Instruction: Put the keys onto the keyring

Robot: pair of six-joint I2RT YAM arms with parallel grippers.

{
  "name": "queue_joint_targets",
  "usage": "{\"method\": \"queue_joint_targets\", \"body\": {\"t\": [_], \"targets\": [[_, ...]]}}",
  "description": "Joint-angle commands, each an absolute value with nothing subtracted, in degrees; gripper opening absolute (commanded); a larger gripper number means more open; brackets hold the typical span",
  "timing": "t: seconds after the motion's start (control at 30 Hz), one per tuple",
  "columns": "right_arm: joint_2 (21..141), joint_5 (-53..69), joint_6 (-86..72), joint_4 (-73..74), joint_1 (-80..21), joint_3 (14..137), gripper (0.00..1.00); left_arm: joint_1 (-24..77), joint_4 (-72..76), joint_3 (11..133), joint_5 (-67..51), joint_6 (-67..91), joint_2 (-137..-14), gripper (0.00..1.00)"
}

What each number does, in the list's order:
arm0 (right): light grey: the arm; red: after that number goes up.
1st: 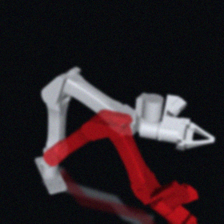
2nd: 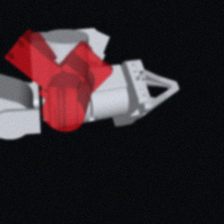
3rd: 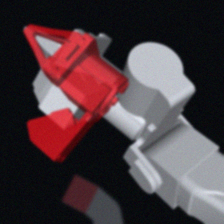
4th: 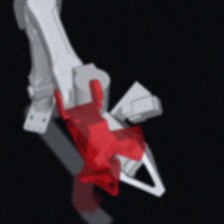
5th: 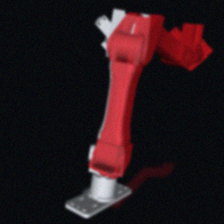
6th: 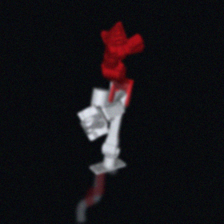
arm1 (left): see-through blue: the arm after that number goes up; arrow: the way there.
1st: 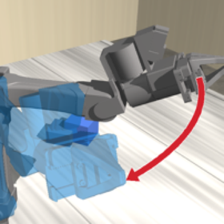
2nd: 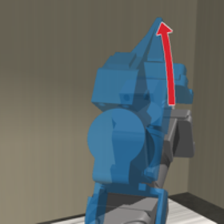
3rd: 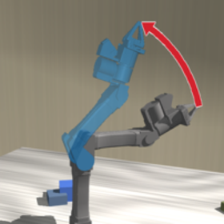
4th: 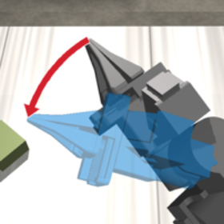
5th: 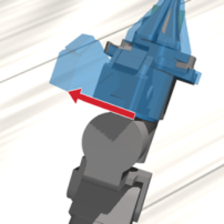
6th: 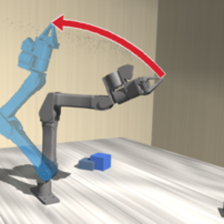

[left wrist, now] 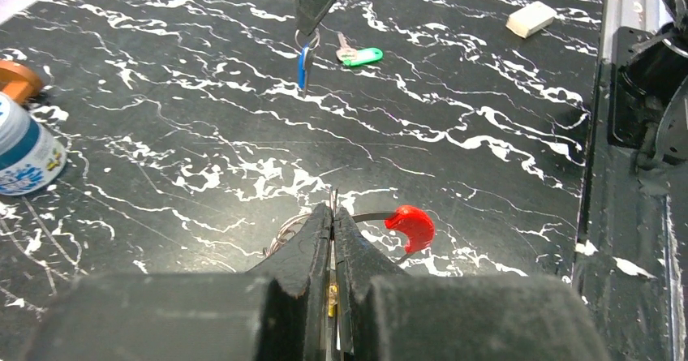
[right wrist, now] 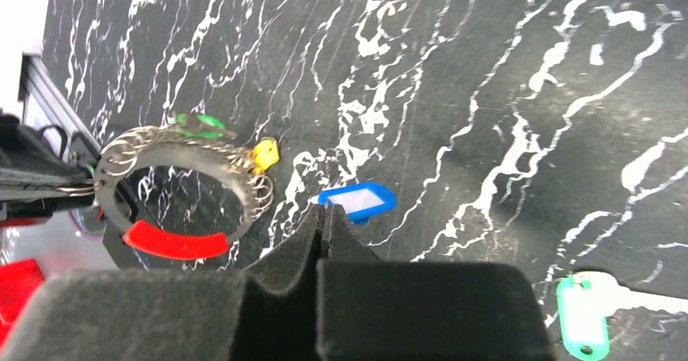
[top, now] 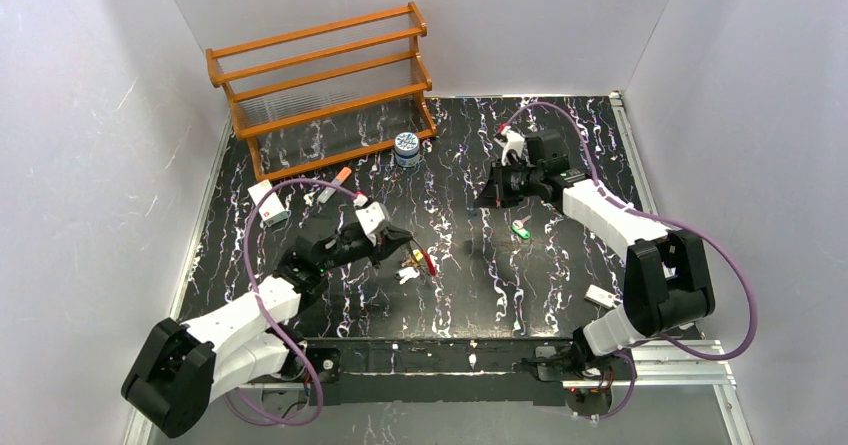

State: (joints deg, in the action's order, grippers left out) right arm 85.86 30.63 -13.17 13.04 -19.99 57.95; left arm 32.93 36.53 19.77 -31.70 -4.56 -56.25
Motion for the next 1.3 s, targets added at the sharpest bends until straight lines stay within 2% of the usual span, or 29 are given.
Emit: {"method": "queue_joint_targets", "body": {"t": [0.0, 0.53, 1.27], "targets": [[83.9, 34.21, -9.67, 14.02, -22.12, 60.15, 0.01, 34.65, 36.91, 23.22, -34.34, -5.66, -59.02, 0.0], [86.32, 38.07, -3.76, 14.68, -30.67, 60.05, 0.01, 41.09, 37.0, 24.7, -30.09, -6.08, -64.27, 0.0], [85.19, 46.66, -0.09, 16.22, -33.55, 58.83, 0.01, 41.97, 37.14, 24.52, -28.31, -5.8, -64.08, 0.0]]}}
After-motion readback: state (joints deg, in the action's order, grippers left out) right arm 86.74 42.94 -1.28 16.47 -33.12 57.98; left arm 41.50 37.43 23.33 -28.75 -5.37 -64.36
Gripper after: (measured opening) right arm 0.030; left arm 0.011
